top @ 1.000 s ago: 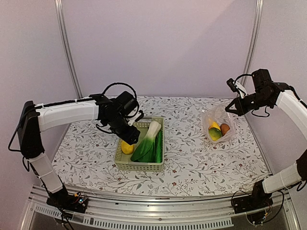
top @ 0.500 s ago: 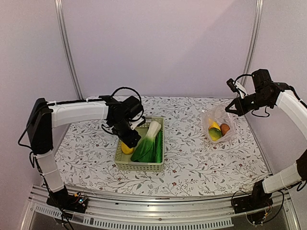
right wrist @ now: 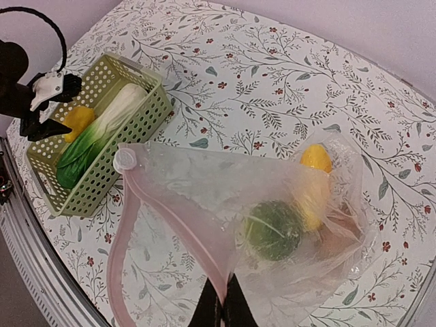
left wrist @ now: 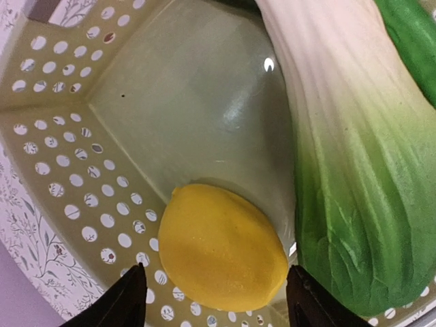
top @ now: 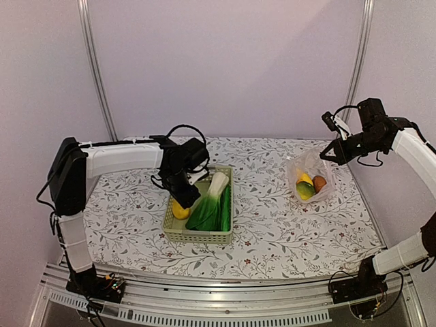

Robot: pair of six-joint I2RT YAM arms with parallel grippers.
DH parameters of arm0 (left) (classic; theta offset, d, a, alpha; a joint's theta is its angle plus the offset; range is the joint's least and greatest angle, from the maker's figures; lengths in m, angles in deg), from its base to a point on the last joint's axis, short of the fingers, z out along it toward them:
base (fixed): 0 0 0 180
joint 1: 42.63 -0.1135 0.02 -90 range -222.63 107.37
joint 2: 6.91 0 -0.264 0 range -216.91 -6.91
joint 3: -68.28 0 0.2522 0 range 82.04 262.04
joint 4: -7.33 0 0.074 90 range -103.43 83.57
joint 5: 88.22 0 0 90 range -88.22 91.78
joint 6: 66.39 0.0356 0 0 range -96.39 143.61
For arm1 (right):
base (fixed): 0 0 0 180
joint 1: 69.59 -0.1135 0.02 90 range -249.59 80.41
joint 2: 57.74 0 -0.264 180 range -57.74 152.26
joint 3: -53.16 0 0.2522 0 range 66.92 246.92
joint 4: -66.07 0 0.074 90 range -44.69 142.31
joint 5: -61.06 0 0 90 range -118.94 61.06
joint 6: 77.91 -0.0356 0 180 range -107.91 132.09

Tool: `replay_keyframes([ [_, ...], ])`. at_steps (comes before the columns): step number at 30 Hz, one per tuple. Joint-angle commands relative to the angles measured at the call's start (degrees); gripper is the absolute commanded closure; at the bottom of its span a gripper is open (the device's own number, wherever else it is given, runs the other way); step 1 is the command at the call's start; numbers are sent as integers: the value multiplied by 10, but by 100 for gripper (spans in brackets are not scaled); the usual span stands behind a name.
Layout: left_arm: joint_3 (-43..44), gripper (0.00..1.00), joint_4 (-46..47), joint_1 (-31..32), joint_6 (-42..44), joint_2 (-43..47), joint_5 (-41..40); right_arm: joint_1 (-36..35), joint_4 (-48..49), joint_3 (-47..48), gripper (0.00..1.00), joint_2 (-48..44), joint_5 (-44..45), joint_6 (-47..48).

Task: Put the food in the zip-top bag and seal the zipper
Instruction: Pick up the fake fruit from the bin.

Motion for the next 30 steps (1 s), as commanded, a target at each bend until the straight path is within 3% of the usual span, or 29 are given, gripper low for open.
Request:
replay_keyframes([
  [1,15,30,-23,-5,7,-19,1,0,0,-7,100,2,0,1],
  [25,9,27,-39,27,4,-67,-50,0,17,-29,100,-2,0,1],
  [30,14,31,-41,32,2,-79,-60,0,17,-29,100,0,-8,-1],
])
